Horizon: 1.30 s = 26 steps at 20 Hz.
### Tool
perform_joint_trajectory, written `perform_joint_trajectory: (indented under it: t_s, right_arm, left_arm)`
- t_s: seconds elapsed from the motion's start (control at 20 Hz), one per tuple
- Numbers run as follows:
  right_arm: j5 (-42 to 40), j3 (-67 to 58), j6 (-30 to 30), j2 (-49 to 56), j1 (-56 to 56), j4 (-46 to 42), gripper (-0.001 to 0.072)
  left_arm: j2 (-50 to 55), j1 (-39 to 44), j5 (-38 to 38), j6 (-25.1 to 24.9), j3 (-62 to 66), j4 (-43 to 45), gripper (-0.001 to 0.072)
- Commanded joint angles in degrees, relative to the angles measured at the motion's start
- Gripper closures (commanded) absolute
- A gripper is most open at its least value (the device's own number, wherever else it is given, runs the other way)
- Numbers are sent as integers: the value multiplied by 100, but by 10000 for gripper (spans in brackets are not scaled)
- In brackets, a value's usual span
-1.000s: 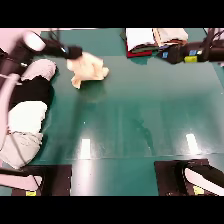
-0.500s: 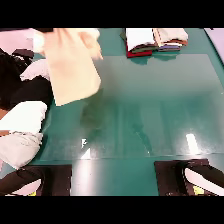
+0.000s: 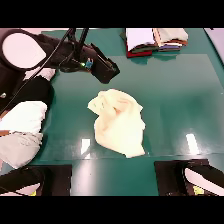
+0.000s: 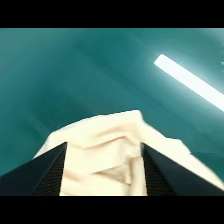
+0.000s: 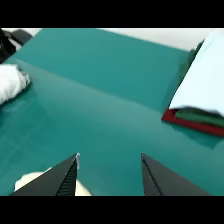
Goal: Fold the shirts.
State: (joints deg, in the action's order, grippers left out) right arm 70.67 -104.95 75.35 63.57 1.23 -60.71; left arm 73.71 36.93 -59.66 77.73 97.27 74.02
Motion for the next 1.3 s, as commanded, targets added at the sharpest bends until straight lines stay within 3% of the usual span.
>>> perform_joint_trajectory:
  t_s: [0.0, 0.1, 0.25, 0.5, 0.7, 0.9, 0.95, 1.0, 1.05, 1.25]
  right_arm:
    - [1073, 254, 166, -17, -4, -555, 256]
    - [1635, 1134, 289, -208, -155, -824, 257]
    - [1554, 3224, 286, -702, -533, -826, 260]
    - [859, 6561, 273, -1027, -474, 17, 258]
    - [-299, 7602, 291, -1023, 404, 269, 259]
    - [-533, 7569, 413, -442, 979, 302, 263]
    - [-586, 7440, 407, -254, 1121, 326, 310]
    - [-656, 7302, 339, -98, 1279, 323, 439]
    - [-713, 7143, 299, 42, 1451, 304, 670]
    - [-584, 6417, 315, 232, 1687, 208, 699]
  left_arm:
    - [81, -887, -168, 260, -44, 70, 159]
    - [101, -1694, -459, 354, -116, 50, 159]
    - [103, -2522, -551, 461, -503, -50, 159]
    - [105, -2732, -304, 424, -1537, -433, 158]
    - [105, -2732, -125, 424, -2109, -466, 158]
    - [116, -2732, -74, 424, -2186, -505, 159]
    - [118, -2732, -66, 424, -2186, -505, 158]
    - [118, -2732, -2, 424, -2186, -505, 158]
    - [122, -2732, 81, 424, -2186, -505, 158]
    - [433, -2732, 210, 428, -2199, -608, 158]
